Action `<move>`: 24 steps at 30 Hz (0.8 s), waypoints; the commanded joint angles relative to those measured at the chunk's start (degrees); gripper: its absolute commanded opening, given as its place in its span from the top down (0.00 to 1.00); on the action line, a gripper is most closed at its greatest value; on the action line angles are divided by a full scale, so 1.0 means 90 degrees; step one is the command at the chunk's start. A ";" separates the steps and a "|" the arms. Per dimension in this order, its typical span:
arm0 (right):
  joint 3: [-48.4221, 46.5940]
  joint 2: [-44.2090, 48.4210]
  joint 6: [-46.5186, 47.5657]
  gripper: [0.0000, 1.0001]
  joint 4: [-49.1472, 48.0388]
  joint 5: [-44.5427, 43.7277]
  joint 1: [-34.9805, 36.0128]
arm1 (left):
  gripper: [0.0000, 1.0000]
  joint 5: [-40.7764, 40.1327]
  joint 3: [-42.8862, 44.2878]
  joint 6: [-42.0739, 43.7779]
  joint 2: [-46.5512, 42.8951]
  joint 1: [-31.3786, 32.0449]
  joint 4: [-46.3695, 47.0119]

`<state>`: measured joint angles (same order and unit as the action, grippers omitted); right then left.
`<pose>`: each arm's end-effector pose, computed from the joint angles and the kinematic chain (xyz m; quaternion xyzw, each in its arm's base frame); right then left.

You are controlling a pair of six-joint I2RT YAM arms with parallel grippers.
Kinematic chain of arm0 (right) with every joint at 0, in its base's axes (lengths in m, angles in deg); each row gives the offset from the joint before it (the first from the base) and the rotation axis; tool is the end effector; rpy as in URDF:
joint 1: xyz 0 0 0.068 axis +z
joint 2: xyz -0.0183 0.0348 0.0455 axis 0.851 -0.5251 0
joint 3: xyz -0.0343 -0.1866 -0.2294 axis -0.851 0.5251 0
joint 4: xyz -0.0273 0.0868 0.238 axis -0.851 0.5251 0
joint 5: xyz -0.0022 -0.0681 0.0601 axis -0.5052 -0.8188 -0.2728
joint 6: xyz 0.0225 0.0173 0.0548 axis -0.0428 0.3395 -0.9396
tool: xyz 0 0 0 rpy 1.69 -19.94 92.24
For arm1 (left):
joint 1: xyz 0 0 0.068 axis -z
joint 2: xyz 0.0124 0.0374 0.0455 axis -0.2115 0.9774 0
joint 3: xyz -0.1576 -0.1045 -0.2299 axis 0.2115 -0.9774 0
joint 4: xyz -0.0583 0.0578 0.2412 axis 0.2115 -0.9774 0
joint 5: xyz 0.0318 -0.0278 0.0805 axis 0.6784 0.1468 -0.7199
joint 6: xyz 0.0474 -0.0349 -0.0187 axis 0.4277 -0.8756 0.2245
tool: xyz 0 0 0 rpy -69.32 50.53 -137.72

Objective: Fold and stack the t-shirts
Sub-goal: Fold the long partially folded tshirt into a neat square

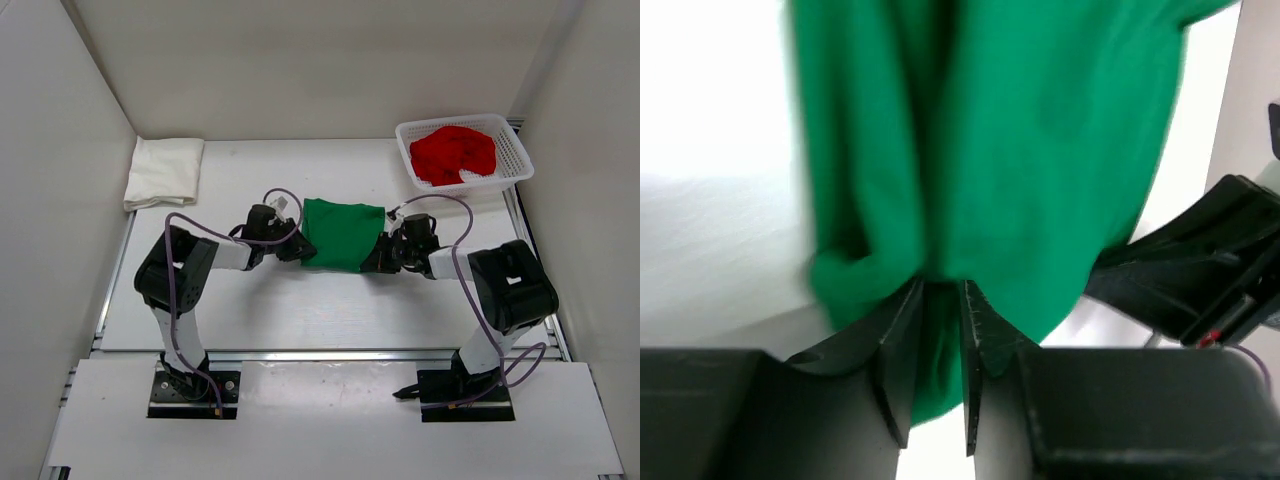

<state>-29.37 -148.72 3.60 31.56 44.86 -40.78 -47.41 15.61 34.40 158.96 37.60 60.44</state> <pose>0.2883 0.1173 0.1526 -0.0186 0.8935 0.3820 0.2353 0.3285 -0.1766 0.1511 -0.0677 0.8850 -0.3958 0.2357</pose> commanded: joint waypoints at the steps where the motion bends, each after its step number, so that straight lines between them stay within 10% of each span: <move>1: 0.0239 0.0110 0.0094 1.00 -0.0285 -0.0111 -0.0054 | 0.67 -0.0107 -0.0481 0.0269 -0.0135 -0.0320 -0.0188; 7: 0.0367 0.0325 0.0123 1.00 -0.0207 -0.0072 -0.0133 | 0.68 -0.0429 -0.1878 0.0163 -0.1764 -0.1023 -0.0160; 13: 0.0162 0.0657 0.0104 1.00 0.0047 -0.0013 -0.0035 | 0.64 -0.1277 -0.0924 0.0328 -0.3036 -0.0146 -0.1154; 24: -0.0608 0.0532 -0.0032 1.00 -0.0088 0.0210 -0.0307 | 0.66 -0.0138 -0.0414 -0.0531 -0.0881 0.0617 0.0278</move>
<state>-31.14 -141.60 3.80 34.38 46.02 -41.99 -53.07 12.90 32.26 147.10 43.24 59.39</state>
